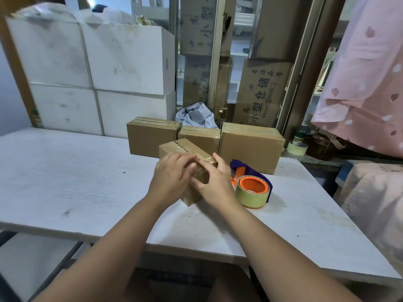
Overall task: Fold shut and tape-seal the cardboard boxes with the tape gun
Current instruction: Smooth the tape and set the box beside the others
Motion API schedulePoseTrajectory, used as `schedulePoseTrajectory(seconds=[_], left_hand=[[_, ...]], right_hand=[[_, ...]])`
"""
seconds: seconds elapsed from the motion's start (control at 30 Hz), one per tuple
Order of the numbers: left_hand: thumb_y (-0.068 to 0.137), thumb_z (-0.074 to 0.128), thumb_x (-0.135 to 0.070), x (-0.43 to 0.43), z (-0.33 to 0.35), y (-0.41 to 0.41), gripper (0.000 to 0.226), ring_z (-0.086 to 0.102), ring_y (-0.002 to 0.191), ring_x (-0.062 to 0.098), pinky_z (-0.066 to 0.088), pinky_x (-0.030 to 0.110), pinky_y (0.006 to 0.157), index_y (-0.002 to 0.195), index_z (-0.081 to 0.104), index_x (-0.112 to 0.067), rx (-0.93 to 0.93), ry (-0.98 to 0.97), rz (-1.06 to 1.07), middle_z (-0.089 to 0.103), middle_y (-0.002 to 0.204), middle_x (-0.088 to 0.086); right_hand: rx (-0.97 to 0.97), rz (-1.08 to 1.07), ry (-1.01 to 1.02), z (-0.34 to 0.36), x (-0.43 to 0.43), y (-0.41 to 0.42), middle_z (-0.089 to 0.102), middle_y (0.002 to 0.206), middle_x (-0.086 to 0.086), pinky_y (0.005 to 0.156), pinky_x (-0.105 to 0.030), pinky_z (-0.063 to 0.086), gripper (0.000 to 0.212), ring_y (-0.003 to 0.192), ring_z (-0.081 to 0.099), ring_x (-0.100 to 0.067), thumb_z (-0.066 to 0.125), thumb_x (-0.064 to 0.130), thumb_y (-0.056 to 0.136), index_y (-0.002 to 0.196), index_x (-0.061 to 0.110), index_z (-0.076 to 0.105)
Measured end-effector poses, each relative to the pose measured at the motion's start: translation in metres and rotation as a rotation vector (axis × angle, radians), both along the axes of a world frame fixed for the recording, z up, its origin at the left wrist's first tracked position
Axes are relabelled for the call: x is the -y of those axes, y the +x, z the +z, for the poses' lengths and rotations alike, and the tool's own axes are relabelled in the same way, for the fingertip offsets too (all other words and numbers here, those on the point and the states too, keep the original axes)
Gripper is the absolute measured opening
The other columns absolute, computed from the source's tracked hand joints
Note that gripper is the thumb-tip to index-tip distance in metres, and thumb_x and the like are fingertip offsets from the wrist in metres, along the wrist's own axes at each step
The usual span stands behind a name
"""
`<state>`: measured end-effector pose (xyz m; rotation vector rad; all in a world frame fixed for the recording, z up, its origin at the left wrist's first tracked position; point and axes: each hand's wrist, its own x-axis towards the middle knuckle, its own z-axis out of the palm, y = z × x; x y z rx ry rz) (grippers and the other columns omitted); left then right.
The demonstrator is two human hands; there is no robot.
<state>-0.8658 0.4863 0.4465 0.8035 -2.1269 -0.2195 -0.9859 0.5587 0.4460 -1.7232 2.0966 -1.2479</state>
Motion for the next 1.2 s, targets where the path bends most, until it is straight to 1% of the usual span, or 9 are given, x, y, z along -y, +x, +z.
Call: schedulePoseTrajectory(seconds=[0.1, 0.23, 0.37, 0.47, 0.67, 0.83, 0.93, 1.07, 1.2], left_hand=[[0.093, 0.035, -0.041, 0.003, 0.005, 0.0, 0.046, 0.052, 0.117, 0.023, 0.036, 0.041, 0.102, 0.12, 0.064, -0.017, 0.029, -0.006, 0.059, 0.061, 0.125, 0.002], [0.096, 0.044, -0.039, 0.017, 0.013, 0.006, 0.038, 0.04, 0.13, 0.024, 0.024, 0.041, 0.109, 0.126, 0.058, -0.02, 0.084, 0.083, 0.364, 0.048, 0.141, 0.003], [0.095, 0.046, -0.032, 0.029, 0.016, 0.023, 0.041, 0.042, 0.13, 0.022, 0.033, 0.032, 0.103, 0.133, 0.053, -0.018, -0.248, 0.479, 0.349, 0.049, 0.14, 0.003], [0.094, 0.05, -0.03, 0.027, 0.009, 0.035, 0.034, 0.048, 0.124, 0.017, 0.037, 0.029, 0.101, 0.126, 0.06, -0.025, -0.496, 0.616, 0.29, 0.058, 0.13, -0.005], [0.093, 0.053, -0.032, 0.015, 0.006, 0.035, 0.037, 0.048, 0.123, 0.015, 0.032, 0.021, 0.094, 0.129, 0.059, -0.026, -0.609, 0.655, 0.309, 0.057, 0.132, -0.006], [0.089, 0.058, -0.036, 0.011, 0.007, 0.036, 0.039, 0.05, 0.122, 0.017, 0.037, 0.03, 0.103, 0.127, 0.059, -0.025, -0.68, 0.728, 0.292, 0.058, 0.131, -0.003], [0.094, 0.052, -0.037, 0.004, 0.006, 0.036, 0.039, 0.048, 0.124, 0.016, 0.037, 0.033, 0.105, 0.13, 0.057, -0.023, -0.668, 0.712, 0.258, 0.056, 0.133, -0.004], [0.1, 0.04, -0.034, -0.018, -0.003, 0.033, 0.039, 0.046, 0.126, 0.011, 0.034, 0.018, 0.097, 0.134, 0.054, -0.021, -0.61, 0.574, 0.251, 0.054, 0.136, -0.008], [0.094, 0.056, -0.029, -0.034, -0.016, 0.032, 0.035, 0.05, 0.119, 0.003, 0.033, 0.005, 0.092, 0.127, 0.061, -0.018, -0.699, 0.461, 0.281, 0.059, 0.129, -0.007]], right_hand=[[0.076, 0.064, 0.01, 0.004, 0.0, 0.0, 0.011, 0.159, -0.001, 0.109, -0.026, 0.02, 0.047, 0.145, 0.014, -0.016, 0.065, 0.031, 0.084, 0.129, 0.036, 0.053], [0.108, 0.151, 0.051, 0.008, -0.003, -0.002, 0.004, 0.16, 0.003, 0.097, -0.018, 0.02, 0.045, 0.144, 0.016, -0.01, 0.062, 0.019, 0.082, 0.125, 0.03, 0.052], [0.196, 0.215, 0.051, 0.007, -0.003, -0.001, 0.001, 0.159, 0.01, 0.098, -0.02, 0.023, 0.043, 0.143, 0.017, -0.009, 0.062, 0.013, 0.08, 0.118, 0.033, 0.053], [0.276, 0.251, 0.013, 0.002, -0.001, 0.001, 0.0, 0.159, 0.012, 0.1, -0.021, 0.026, 0.045, 0.143, 0.016, -0.008, 0.062, 0.008, 0.08, 0.114, 0.037, 0.054], [0.282, 0.179, -0.046, -0.018, -0.004, 0.008, 0.002, 0.158, 0.018, 0.113, -0.036, 0.032, 0.064, 0.144, 0.015, -0.009, 0.063, 0.017, 0.088, 0.14, 0.042, 0.035], [0.215, 0.126, -0.045, -0.016, -0.003, 0.011, 0.003, 0.159, 0.015, 0.108, -0.023, 0.021, 0.065, 0.143, 0.013, -0.007, 0.058, 0.038, 0.091, 0.147, 0.035, 0.025], [0.257, 0.102, -0.065, -0.017, -0.003, 0.009, 0.009, 0.159, 0.011, 0.106, -0.02, 0.017, 0.063, 0.144, 0.013, -0.008, 0.052, 0.034, 0.095, 0.149, 0.032, 0.019], [0.284, -0.031, -0.143, -0.016, -0.005, 0.003, 0.034, 0.151, 0.006, 0.104, -0.02, 0.024, 0.05, 0.14, 0.027, -0.011, 0.05, 0.025, 0.097, 0.145, 0.028, 0.034], [0.22, -0.104, -0.216, -0.021, -0.005, 0.003, 0.043, 0.144, 0.005, 0.107, -0.026, 0.032, 0.043, 0.134, 0.035, -0.011, 0.05, 0.016, 0.097, 0.138, 0.028, 0.046]])
